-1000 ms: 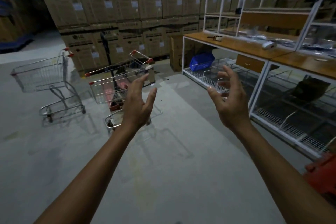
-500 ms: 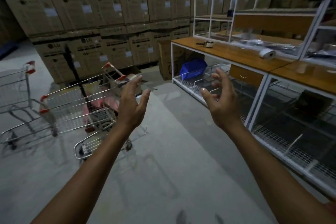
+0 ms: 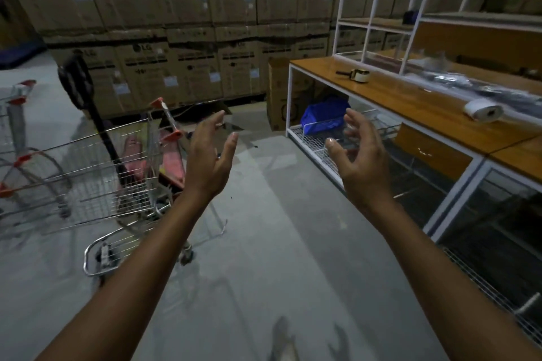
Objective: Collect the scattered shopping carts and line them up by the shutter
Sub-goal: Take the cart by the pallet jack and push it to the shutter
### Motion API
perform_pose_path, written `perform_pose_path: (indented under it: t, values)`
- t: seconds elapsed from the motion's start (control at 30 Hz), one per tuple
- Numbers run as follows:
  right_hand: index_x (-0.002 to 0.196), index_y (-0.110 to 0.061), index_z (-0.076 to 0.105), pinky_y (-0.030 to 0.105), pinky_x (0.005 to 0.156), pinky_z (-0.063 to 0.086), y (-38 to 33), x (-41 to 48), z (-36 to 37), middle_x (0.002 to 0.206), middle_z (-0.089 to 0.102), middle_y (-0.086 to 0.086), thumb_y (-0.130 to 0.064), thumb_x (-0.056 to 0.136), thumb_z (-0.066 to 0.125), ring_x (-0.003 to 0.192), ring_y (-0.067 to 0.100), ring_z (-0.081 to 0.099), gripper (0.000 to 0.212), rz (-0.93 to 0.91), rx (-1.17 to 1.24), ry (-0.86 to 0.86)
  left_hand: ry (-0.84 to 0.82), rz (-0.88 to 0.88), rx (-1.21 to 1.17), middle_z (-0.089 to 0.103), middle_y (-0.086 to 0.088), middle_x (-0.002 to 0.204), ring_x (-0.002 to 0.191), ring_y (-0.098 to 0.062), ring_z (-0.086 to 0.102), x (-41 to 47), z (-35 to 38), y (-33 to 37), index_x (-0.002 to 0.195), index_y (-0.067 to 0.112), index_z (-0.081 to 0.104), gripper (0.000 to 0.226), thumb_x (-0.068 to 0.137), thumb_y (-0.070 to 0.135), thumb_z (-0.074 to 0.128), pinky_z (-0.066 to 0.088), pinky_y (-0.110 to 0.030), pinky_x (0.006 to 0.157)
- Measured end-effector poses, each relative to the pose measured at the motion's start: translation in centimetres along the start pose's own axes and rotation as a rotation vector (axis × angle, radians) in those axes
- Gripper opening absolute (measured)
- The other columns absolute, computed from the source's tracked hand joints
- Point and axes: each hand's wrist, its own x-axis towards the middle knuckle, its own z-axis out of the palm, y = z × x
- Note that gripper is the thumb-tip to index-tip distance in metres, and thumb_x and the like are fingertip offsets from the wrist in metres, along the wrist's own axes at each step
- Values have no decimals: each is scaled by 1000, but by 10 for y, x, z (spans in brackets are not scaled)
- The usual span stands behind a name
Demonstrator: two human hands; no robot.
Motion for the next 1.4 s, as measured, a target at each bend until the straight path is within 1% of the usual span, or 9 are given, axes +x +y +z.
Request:
perform_pose_path:
  t: [0.2,0.4,0.5,0.67,0.83,0.93,1.03,1.13,1.4]
  values:
    - [149,-24,38,46,90,57,89,134,69,141,48,3,-57,90,54,118,14,54,70,-30,19,-89,107,-75,-23,54,-9,135,121,-23,54,112,82,-85,143,14,46,58,97,50,43,50,-53,96]
    - [148,-22,39,34,88,55,143,253,125,139,50,4,-49,91,58,117,13,53,66,-77,65,-118,154,-100,26,50,7,125,113,-15,54,211,135,-144,142,18,48,52,98,47,46,53,-47,92]
    - [148,-20,39,35,88,55,177,299,160,142,49,6,-45,91,59,120,15,52,65,-69,102,-141,149,-102,81,48,10,131,121,-19,54,245,158,-176,142,19,47,53,98,48,46,51,-50,97]
    - [149,-23,39,44,90,57,242,376,232,145,47,2,-57,87,54,122,14,52,72,-78,187,-227,191,-137,168,51,7,127,117,-20,55,295,195,-237,140,14,49,52,98,43,47,51,-51,94]
    - [150,-24,36,39,92,55,299,463,317,146,45,2,-51,89,57,123,14,49,70,-100,285,-333,289,-218,280,57,-7,134,122,-22,55,352,227,-298,139,13,50,47,100,38,50,50,-51,97]
    - [150,-28,36,42,95,55,321,513,368,147,46,2,-47,91,60,126,16,50,66,-132,339,-419,385,-271,317,58,-10,132,120,-19,56,383,236,-323,138,11,51,50,98,40,49,51,-45,97]
    - [149,-29,36,42,93,56,331,559,420,144,47,-3,-48,91,60,123,11,50,66,-186,391,-511,484,-326,408,56,3,128,119,-19,57,404,235,-348,138,14,52,50,97,42,50,51,-46,96]
    - [149,-28,39,47,93,55,332,585,469,139,47,-11,-48,90,62,121,10,51,66,-223,452,-583,548,-389,478,57,-1,130,117,-23,58,412,226,-369,138,14,53,50,96,42,50,51,-51,97]
    - [143,-25,46,38,86,56,319,617,625,135,55,-2,-44,85,77,109,11,58,69,-394,612,-775,731,-541,656,57,-6,132,120,-22,56,414,192,-457,139,17,51,48,98,41,50,50,-52,98]
